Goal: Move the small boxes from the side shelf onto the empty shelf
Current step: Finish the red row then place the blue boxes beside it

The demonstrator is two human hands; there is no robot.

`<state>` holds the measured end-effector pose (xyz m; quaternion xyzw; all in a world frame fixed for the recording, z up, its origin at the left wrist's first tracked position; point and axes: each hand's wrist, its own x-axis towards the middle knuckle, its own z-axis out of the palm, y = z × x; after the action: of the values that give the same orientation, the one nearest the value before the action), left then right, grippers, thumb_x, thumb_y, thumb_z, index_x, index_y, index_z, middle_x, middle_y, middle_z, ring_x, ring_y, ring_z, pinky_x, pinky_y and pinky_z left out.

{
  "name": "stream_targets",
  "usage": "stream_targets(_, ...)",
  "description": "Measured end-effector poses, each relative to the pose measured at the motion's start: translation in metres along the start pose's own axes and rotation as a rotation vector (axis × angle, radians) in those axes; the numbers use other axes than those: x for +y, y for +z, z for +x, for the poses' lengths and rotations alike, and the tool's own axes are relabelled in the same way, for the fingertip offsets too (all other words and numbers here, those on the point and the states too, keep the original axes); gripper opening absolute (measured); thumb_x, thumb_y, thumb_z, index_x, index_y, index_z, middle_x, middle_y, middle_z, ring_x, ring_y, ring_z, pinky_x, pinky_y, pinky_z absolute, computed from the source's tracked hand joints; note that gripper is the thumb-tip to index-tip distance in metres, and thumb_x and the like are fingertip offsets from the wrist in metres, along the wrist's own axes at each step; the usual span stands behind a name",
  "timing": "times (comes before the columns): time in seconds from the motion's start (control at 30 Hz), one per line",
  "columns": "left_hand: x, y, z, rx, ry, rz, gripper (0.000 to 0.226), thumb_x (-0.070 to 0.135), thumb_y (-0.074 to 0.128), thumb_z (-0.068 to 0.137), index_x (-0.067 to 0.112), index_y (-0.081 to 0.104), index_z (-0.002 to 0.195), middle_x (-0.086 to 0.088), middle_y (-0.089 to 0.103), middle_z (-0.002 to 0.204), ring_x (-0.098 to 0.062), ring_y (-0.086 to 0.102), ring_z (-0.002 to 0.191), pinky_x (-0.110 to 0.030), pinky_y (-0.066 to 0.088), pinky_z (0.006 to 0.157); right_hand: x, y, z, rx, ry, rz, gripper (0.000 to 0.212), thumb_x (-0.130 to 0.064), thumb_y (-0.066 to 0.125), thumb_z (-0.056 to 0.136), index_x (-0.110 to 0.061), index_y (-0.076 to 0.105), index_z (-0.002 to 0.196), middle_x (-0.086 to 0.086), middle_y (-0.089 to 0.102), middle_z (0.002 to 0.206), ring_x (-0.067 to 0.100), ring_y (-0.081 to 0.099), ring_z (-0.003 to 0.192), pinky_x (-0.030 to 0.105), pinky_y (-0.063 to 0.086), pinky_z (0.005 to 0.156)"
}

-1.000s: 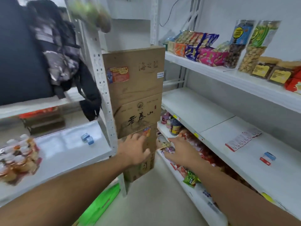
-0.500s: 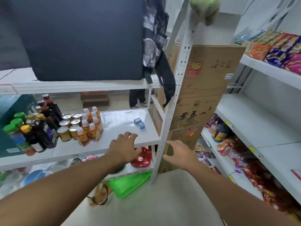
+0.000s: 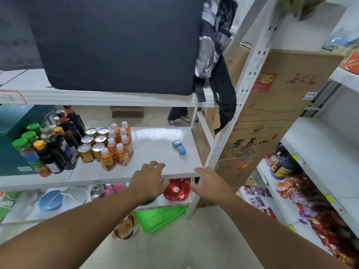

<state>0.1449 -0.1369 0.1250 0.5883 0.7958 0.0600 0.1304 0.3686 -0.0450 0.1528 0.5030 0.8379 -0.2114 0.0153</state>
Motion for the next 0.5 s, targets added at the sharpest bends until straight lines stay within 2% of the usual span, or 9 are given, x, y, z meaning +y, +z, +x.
stream_targets(0.2, 0.003, 0.007, 0.052, -0.051, -0.052, 0.044, 0.07, 0.064, 0.049, 0.099, 0.033, 0.036, 0.161, -0.001, 0.038, 0.167, -0.028, 0.043, 0.145, -0.052, 0.048, 0.111, 0.023, 0.001, 0.07, -0.054, -0.039, 0.01, 0.07, -0.051, 0.064, 0.093, -0.032, 0.043, 0.157, -0.002, 0.05, 0.155, 0.019, 0.056, 0.133, 0.041, 0.052, 0.106)
stream_targets(0.3, 0.004, 0.008, 0.082, -0.053, -0.089, 0.056, 0.067, 0.061, 0.049, 0.099, 0.033, 0.038, 0.159, -0.001, 0.04, 0.165, -0.027, 0.045, 0.144, -0.051, 0.049, 0.108, 0.032, 0.002, 0.107, -0.099, -0.056, 0.048, 0.071, -0.05, 0.064, 0.092, -0.03, 0.044, 0.157, -0.001, 0.05, 0.154, 0.019, 0.056, 0.133, 0.042, 0.051, 0.108)
stream_targets(0.5, 0.001, 0.025, 0.13, -0.094, -0.165, 0.053, 0.065, 0.056, 0.05, 0.099, 0.031, 0.04, 0.158, -0.001, 0.043, 0.161, -0.028, 0.046, 0.14, -0.05, 0.05, 0.105, 0.039, 0.013, 0.182, -0.132, -0.085, 0.034, 0.068, -0.054, 0.059, 0.095, -0.027, 0.045, 0.156, 0.003, 0.051, 0.15, 0.022, 0.062, 0.123, 0.042, 0.055, 0.101)
